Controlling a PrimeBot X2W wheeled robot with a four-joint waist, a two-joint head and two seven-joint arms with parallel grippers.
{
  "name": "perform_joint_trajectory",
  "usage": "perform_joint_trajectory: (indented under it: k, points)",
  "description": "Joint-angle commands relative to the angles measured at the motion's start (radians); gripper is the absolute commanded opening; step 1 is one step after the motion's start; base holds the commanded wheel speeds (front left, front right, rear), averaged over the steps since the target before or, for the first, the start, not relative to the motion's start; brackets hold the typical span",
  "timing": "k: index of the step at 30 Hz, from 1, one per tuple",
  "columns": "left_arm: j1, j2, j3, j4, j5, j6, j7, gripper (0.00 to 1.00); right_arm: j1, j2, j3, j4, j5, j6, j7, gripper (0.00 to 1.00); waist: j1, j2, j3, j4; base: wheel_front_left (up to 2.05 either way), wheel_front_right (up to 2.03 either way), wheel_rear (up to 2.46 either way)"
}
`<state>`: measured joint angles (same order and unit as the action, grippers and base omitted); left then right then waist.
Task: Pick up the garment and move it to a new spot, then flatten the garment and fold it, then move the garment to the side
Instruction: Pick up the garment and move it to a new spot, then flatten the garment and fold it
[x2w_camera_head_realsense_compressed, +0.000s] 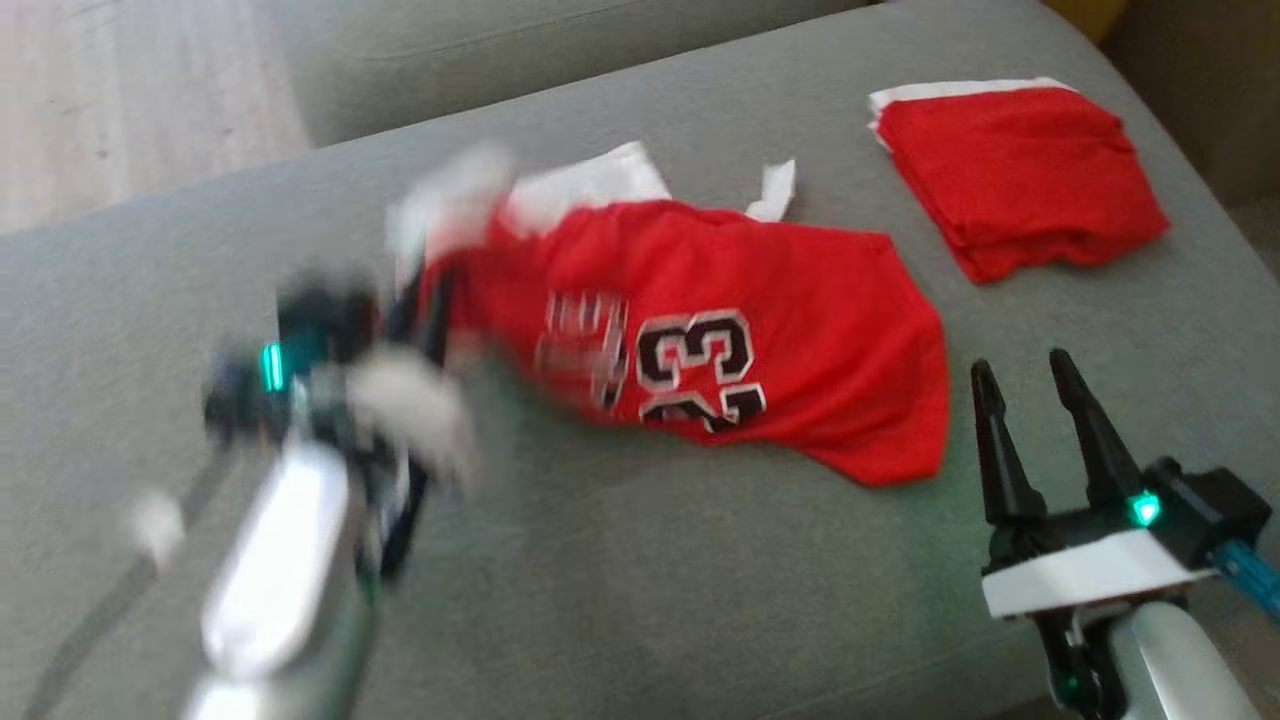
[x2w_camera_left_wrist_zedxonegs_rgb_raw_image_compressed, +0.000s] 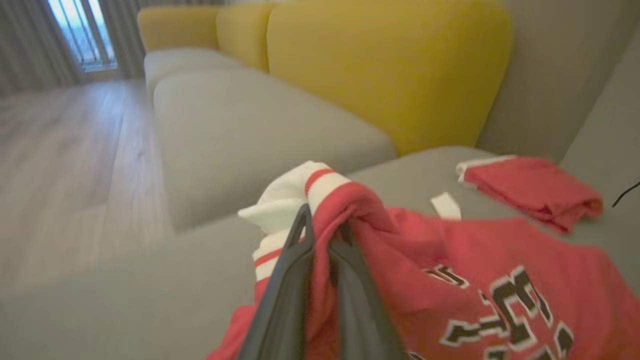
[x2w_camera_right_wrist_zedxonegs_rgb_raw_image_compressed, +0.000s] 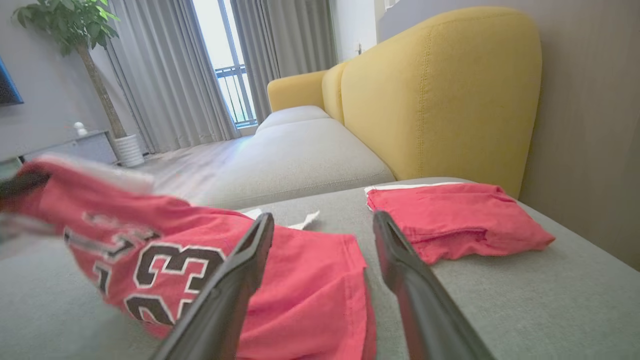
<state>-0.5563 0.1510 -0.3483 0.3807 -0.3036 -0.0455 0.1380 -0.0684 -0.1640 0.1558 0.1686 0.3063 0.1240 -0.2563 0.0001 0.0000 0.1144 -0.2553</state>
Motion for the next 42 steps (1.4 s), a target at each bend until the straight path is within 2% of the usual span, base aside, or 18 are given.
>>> perform_joint_trajectory:
  k: [1, 6, 7, 8, 11, 12, 13, 14, 19, 22, 25, 29, 33, 38, 42]
  points:
    - [0.085, 0.023, 0.049, -0.076, -0.025, 0.025, -0.018, 0.00, 0.010, -0.017, 0.006, -0.033, -0.008, 0.007, -0.006, 1.00, -0.0001, 0.0000, -0.003, 0.049, 0.00, 0.00, 0.00]
    - [0.370, 0.003, 0.045, -0.167, -0.068, 0.073, -0.034, 0.00, 0.042, -0.035, -0.018, -0.042, -0.011, 0.007, -0.006, 1.00, -0.0001, 0.0000, -0.015, 0.126, 0.00, 0.00, 0.00]
    - [0.412, -0.002, 0.041, -0.187, -0.075, 0.080, -0.033, 0.10, 0.048, -0.038, -0.019, -0.044, -0.012, 0.007, -0.006, 1.00, -0.0001, 0.0000, -0.018, 0.140, 0.00, 0.00, 0.00]
    - [0.412, -0.002, 0.041, -0.187, -0.075, 0.080, -0.033, 0.10, 0.048, -0.038, -0.019, -0.044, -0.012, 0.007, -0.006, 1.00, -0.0001, 0.0000, -0.018, 0.140, 0.00, 0.00, 0.00]
    - [0.510, -0.013, 0.021, -0.244, -0.093, 0.092, -0.010, 0.35, 0.062, -0.045, -0.021, -0.044, -0.013, 0.007, -0.006, 1.00, -0.0001, 0.0000, -0.031, 0.179, 0.00, 0.00, 0.00]
    - [0.534, -0.013, 0.010, -0.262, -0.096, 0.091, 0.008, 0.48, 0.067, -0.045, -0.021, -0.044, -0.012, 0.007, -0.006, 1.00, -0.0001, 0.0000, -0.035, 0.190, 0.00, 0.00, 0.00]
    - [0.551, -0.011, 0.002, -0.282, -0.098, 0.091, 0.024, 0.92, 0.071, -0.045, -0.020, -0.044, -0.012, 0.007, -0.006, 1.00, -0.0001, 0.0000, -0.039, 0.199, 0.00, 0.00, 0.00]
    - [0.560, -0.007, -0.001, -0.304, -0.095, 0.095, 0.030, 1.00, 0.074, -0.046, -0.017, -0.044, -0.012, 0.007, -0.006, 1.00, -0.0001, 0.0000, -0.043, 0.207, 0.00, 0.00, 0.00]
    - [0.528, 0.024, 0.009, -0.416, -0.071, 0.107, 0.047, 1.00, 0.075, -0.044, 0.000, -0.040, -0.013, 0.007, -0.006, 1.00, -0.0001, 0.0000, -0.052, 0.217, 0.00, 0.00, 0.00]
    - [0.444, 0.057, 0.014, -0.460, -0.055, 0.087, 0.075, 1.00, 0.068, -0.044, 0.013, -0.041, -0.010, 0.007, -0.006, 1.00, -0.0001, 0.0000, -0.041, 0.206, 0.00, 0.00, 0.00]
    - [0.317, 0.085, 0.021, -0.466, -0.057, 0.045, 0.119, 1.00, 0.054, -0.048, 0.027, -0.042, -0.007, 0.007, -0.006, 1.00, -0.0001, 0.0000, -0.014, 0.180, 0.00, 0.00, 0.00]
    - [0.127, 0.116, 0.039, -0.394, -0.073, -0.002, 0.193, 1.00, 0.021, -0.048, 0.033, -0.047, -0.005, 0.007, -0.006, 1.00, -0.0001, 0.0000, 0.043, 0.133, 0.00, 0.00, 0.00]
    - [-0.042, 0.151, 0.020, -0.260, -0.088, -0.043, 0.306, 1.00, -0.016, -0.040, 0.034, -0.051, -0.005, 0.007, -0.006, 1.00, -0.0001, 0.0000, 0.114, 0.074, 0.00, 0.00, 0.00]
    - [-0.061, 0.216, 0.023, -0.176, -0.110, -0.060, 0.375, 1.00, -0.036, -0.025, 0.025, -0.050, -0.005, 0.007, -0.006, 1.00, -0.0001, 0.0000, 0.145, 0.028, 0.00, 0.00, 0.00]
    - [-0.015, 0.251, 0.047, -0.183, -0.144, -0.065, 0.365, 1.00, -0.024, -0.017, 0.006, -0.050, -0.005, 0.007, -0.006, 1.00, -0.0001, 0.0000, 0.152, 0.029, 0.00, 0.00, 0.00]
